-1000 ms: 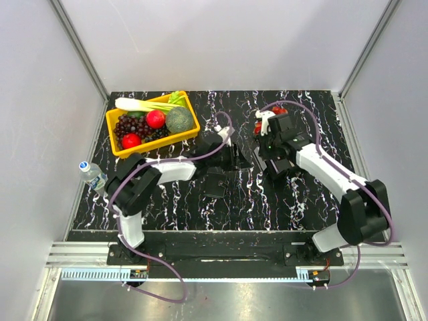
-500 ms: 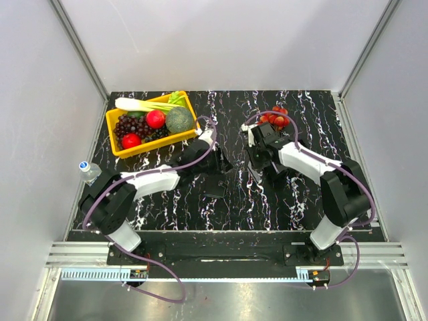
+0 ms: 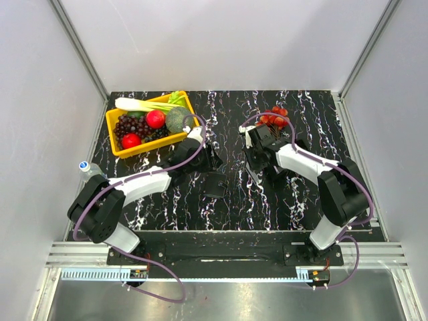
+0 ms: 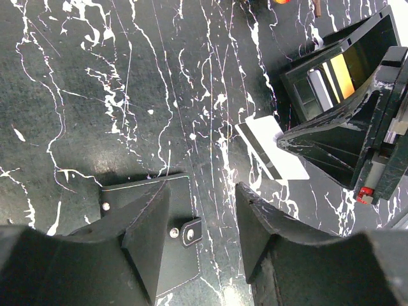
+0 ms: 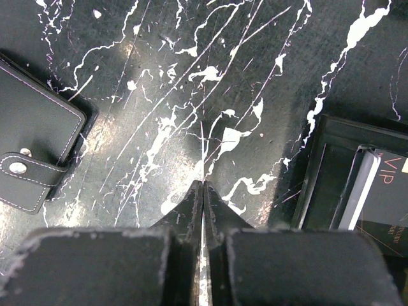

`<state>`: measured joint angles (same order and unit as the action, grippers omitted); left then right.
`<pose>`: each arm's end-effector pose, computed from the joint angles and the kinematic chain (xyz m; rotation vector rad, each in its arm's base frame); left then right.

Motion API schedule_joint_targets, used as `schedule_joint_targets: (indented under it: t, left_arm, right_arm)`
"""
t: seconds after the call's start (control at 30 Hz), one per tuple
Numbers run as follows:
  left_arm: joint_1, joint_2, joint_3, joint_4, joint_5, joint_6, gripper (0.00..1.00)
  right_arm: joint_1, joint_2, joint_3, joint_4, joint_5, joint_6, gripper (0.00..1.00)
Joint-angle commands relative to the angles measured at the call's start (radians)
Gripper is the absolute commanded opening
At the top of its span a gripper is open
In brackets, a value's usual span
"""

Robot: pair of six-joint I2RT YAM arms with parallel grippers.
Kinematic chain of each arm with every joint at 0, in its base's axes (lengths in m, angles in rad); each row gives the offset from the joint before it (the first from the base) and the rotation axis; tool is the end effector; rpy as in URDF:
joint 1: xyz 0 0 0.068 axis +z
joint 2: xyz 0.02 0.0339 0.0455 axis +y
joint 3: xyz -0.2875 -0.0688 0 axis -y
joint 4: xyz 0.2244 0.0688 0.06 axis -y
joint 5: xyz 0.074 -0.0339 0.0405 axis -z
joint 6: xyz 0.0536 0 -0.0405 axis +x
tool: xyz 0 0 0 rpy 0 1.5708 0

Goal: Put the credit cards into the card holder
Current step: Pick up the credit card from the storage box.

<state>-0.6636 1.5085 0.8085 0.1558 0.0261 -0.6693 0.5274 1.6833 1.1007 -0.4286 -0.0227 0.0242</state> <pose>0.2524 -0.1992 0.2357 0.0100 2.2255 -0.7983 0.2935 0.1724 0.2177 -0.6554 2.5156 0.2318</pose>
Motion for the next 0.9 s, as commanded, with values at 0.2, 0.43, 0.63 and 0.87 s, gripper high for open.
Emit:
schedule_joint_targets:
  t: [0.2, 0.43, 0.63, 0.87]
  left_arm:
    - [0.002, -0.036, 0.0, 0.025, -0.022, 0.013, 0.5]
    - [0.004, -0.028, 0.003, 0.03, -0.018, 0.008, 0.5]
    - [0.004, -0.025, 0.008, 0.018, -0.014, 0.026, 0.5]
    - [0.004, -0.062, -0.008, -0.061, -0.066, 0.134, 0.75]
  right_arm:
    - [0.034, -0.017, -0.078, 0.051, 0.066, 0.01, 0.07]
    - [0.039, -0.014, -0.085, 0.059, 0.067, 0.016, 0.09]
    - [0.039, -0.033, -0.07, 0.053, 0.063, 0.011, 0.0]
    - [0.039, -0.12, -0.055, 0.094, -0.041, 0.155, 0.0]
